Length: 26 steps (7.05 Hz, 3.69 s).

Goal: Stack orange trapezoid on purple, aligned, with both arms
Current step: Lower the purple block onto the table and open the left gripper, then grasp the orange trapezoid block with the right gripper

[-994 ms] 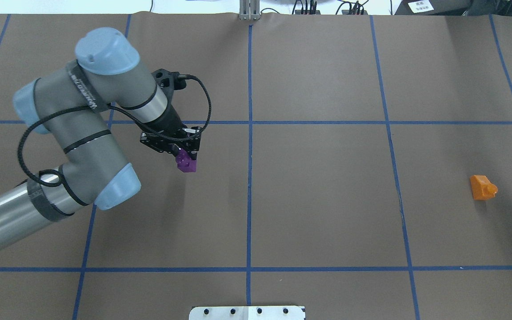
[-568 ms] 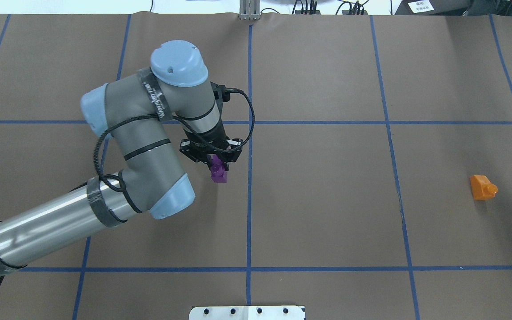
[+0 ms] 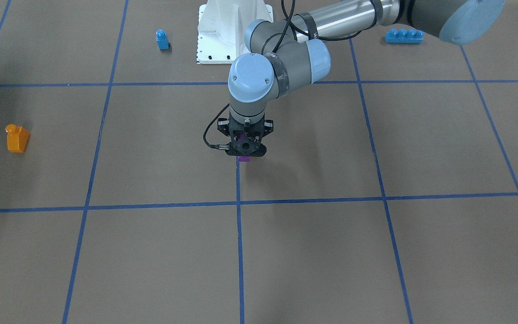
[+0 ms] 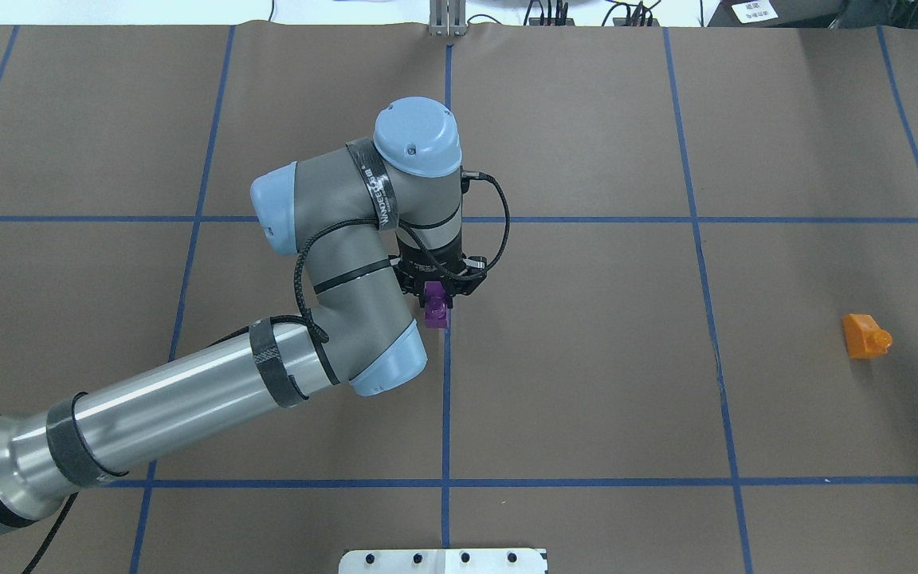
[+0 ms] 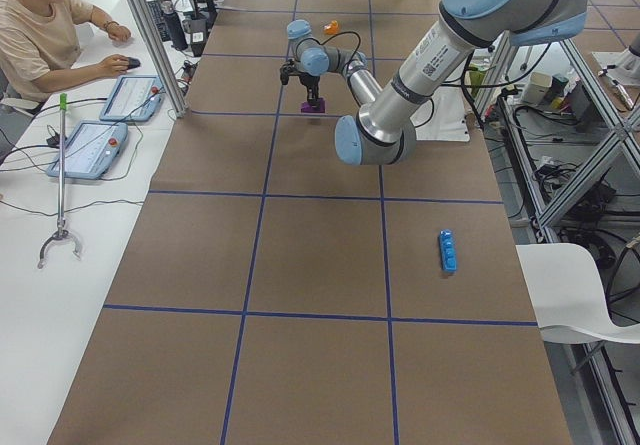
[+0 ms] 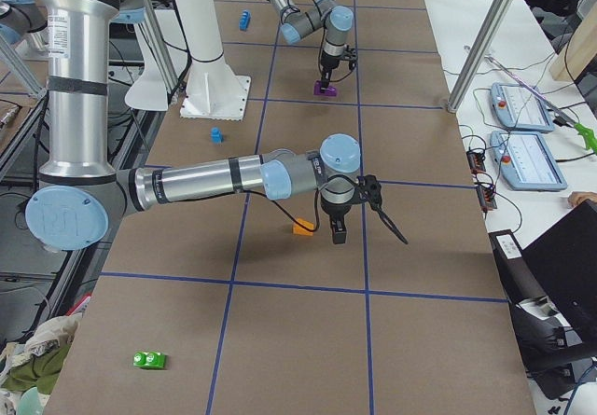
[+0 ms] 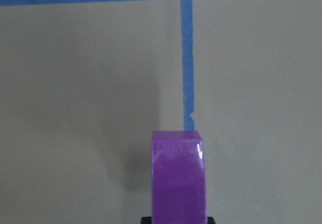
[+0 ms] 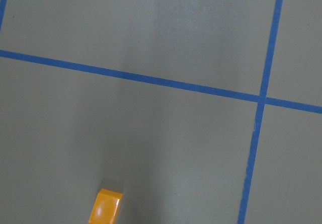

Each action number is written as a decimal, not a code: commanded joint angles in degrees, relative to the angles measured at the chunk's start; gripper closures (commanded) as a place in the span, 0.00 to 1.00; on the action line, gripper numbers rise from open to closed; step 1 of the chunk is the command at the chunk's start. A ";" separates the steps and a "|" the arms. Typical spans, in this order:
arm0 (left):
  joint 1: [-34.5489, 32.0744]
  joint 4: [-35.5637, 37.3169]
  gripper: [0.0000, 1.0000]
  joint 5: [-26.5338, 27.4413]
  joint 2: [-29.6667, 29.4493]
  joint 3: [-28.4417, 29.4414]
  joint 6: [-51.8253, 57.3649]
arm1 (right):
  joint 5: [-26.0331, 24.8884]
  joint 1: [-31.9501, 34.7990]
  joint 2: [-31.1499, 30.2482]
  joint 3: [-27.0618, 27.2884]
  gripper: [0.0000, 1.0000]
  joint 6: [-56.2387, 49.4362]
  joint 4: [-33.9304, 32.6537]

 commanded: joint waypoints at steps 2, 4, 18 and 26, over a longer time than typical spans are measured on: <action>0.91 -4.42 1.00 0.53 -1.00 4.16 -4.91 | 0.00 -0.18 -0.19 -0.09 0.00 -0.09 0.00; 0.91 -4.42 1.00 0.53 -1.00 4.16 -4.91 | 0.00 -0.18 -0.28 -0.09 0.00 -0.09 0.00; -0.30 -3.63 0.00 2.46 -1.36 -1.35 -5.18 | 2.99 -9.03 0.16 -0.44 0.00 1.22 2.87; -0.58 -3.81 0.00 3.78 -1.27 -2.43 -8.87 | -5.52 -22.22 -1.25 -4.39 0.00 29.09 9.84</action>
